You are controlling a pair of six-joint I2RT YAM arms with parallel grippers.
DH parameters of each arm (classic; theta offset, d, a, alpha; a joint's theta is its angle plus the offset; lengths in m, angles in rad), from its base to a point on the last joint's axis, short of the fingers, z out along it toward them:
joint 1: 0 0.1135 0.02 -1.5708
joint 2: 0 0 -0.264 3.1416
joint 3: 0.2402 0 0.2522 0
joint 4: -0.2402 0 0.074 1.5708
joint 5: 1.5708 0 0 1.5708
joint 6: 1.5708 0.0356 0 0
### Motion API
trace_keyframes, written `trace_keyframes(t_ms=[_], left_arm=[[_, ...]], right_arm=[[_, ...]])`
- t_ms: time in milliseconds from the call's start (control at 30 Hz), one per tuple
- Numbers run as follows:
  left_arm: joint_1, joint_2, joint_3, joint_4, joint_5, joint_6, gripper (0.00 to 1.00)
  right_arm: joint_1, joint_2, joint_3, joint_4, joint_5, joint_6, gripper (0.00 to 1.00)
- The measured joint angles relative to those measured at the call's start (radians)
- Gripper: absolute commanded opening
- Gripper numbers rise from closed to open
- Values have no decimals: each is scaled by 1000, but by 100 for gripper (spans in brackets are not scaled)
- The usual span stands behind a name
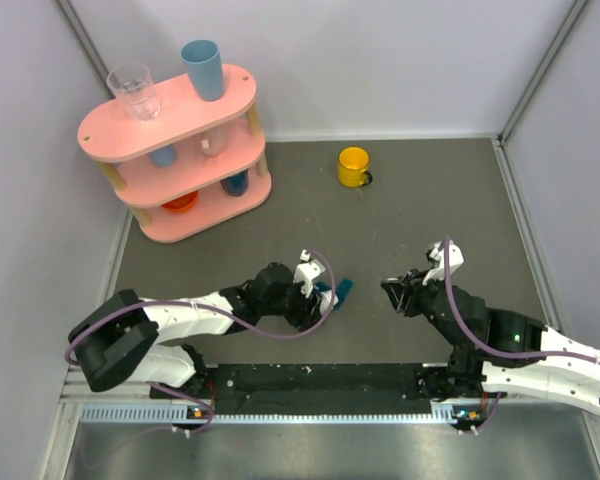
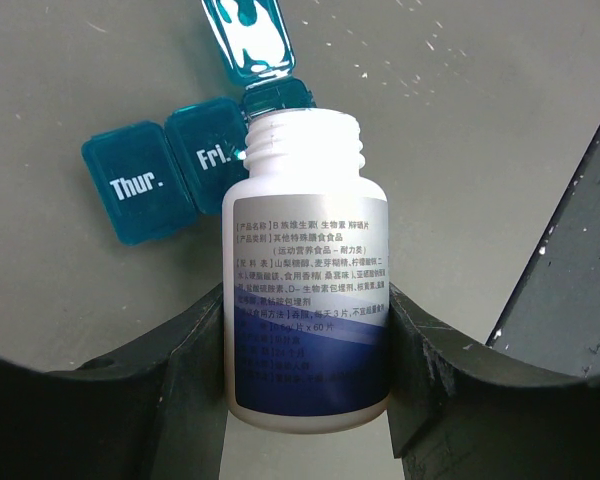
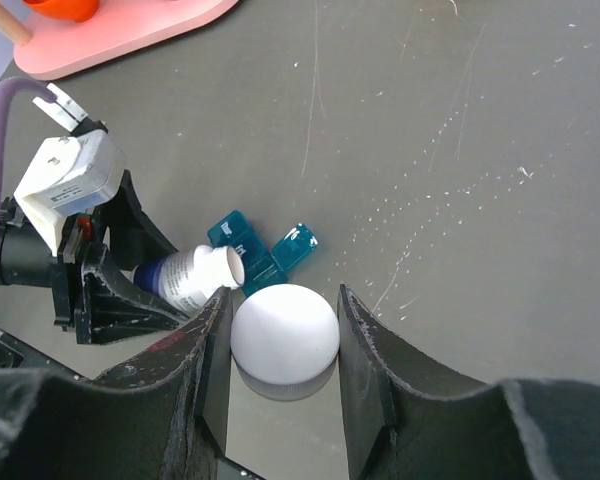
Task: Sort the pills into containers
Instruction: Pour the pill into the pill container.
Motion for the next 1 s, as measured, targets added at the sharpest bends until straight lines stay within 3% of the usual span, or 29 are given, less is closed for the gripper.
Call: trace_keyframes(t_ms=[1000], left_arm=[[0,8,89,-151,-5,27,0]], right_arm=[[-6,-30,-41,-8,-8,24,0]])
